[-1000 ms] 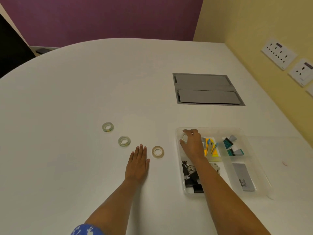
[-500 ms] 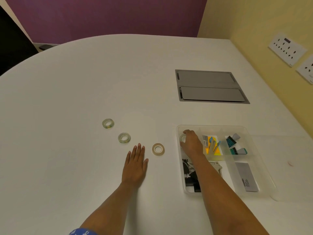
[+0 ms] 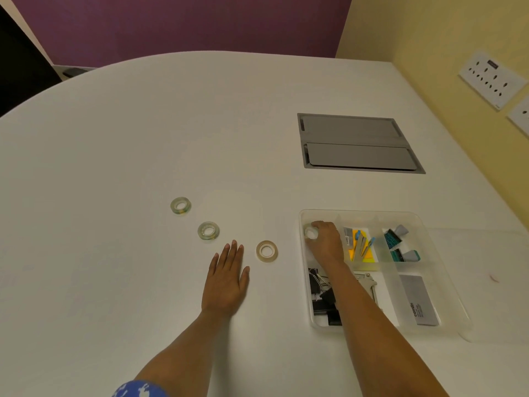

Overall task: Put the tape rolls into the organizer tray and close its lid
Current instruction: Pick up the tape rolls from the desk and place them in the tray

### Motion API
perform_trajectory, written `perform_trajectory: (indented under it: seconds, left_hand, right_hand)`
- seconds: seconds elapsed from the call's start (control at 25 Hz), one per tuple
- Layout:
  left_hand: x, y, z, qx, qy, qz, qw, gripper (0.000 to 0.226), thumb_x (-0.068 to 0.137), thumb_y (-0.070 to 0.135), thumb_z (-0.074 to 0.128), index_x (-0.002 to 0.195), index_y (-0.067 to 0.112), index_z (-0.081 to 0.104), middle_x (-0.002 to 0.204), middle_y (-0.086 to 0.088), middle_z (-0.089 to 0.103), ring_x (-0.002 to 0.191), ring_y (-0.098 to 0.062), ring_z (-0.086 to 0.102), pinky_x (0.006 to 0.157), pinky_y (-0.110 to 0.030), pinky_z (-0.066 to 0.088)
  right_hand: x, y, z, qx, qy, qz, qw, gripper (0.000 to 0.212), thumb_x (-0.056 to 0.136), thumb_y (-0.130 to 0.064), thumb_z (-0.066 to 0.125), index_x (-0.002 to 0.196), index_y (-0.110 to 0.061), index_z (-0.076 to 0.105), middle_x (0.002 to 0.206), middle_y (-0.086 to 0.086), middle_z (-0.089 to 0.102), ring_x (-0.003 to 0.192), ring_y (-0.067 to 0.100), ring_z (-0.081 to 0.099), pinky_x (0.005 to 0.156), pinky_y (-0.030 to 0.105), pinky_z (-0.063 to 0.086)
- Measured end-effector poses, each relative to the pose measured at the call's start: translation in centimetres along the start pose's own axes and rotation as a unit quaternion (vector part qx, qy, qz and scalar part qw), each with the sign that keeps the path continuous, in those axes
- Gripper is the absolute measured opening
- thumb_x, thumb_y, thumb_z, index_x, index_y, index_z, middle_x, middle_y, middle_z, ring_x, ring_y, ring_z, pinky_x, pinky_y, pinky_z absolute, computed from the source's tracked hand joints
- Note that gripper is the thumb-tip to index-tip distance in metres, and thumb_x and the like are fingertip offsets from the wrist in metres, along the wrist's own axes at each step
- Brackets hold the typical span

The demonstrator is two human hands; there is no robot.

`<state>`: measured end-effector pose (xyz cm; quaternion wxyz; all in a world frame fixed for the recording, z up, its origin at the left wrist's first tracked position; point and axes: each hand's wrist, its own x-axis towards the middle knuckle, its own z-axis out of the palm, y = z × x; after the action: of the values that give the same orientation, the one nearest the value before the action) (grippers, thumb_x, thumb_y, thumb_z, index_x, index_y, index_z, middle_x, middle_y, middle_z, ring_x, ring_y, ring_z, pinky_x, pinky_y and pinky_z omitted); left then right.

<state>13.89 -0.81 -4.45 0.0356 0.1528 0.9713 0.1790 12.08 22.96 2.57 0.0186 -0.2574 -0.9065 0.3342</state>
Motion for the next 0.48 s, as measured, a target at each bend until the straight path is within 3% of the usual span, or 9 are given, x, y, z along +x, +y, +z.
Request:
perform_trajectory:
  seconds: [0.12, 0.24, 0.36, 0.48]
  left_hand:
    - [0.1, 0.0, 0.1, -0.001, 0.002, -0.001, 1.000, 0.056, 0.101, 0.038, 0.022, 0.152, 0.023, 0.004, 0.161, 0.008, 0.000, 0.147, -0.005, -0.007, 0.122, -0.030, -0.003]
    - [0.1, 0.0, 0.1, 0.004, 0.002, -0.003, 1.000, 0.056, 0.100, 0.038, 0.022, 0.152, 0.023, 0.004, 0.161, 0.008, 0.000, 0.147, -0.005, -0.006, 0.122, -0.030, -0.003]
    - [0.2, 0.0, 0.1, 0.003, 0.003, -0.002, 1.000, 0.056, 0.101, 0.038, 0.023, 0.152, 0.022, 0.007, 0.161, 0.007, 0.003, 0.147, -0.007, -0.004, 0.122, -0.031, -0.002]
    - [0.2, -0.1, 0.2, 0.006, 0.004, -0.002, 1.000, 0.056, 0.101, 0.038, 0.023, 0.152, 0.022, 0.007, 0.161, 0.007, 0.003, 0.147, -0.006, -0.006, 0.121, -0.030, -0.004]
  right_hand:
    - [-1.0, -1.7, -0.4, 0.040, 0.096, 0.004, 0.995, 0.035, 0.089, -0.004, 0.062, 0.123, -0.010, 0.059, 0.130, 0.012, 0.055, 0.119, 0.027, 0.052, 0.086, 0.029, 0.046]
    - [-2.8, -4.6, 0.6, 0.058, 0.132, -0.093, 0.985, 0.031, 0.090, -0.003, 0.059, 0.119, -0.013, 0.061, 0.124, 0.006, 0.059, 0.119, 0.021, 0.050, 0.082, 0.018, 0.039]
    - [-4.0, -6.7, 3.0, -0.015, 0.033, -0.163, 0.986, 0.037, 0.092, -0.004, 0.054, 0.128, -0.012, 0.055, 0.133, 0.006, 0.053, 0.124, 0.021, 0.046, 0.091, 0.027, 0.046]
    - [-4.5, -6.5, 5.3, -0.134, -0.090, -0.157, 0.974, 0.047, 0.095, -0.014, 0.050, 0.141, -0.011, 0.039, 0.147, 0.008, 0.037, 0.134, 0.023, 0.036, 0.102, 0.033, 0.042]
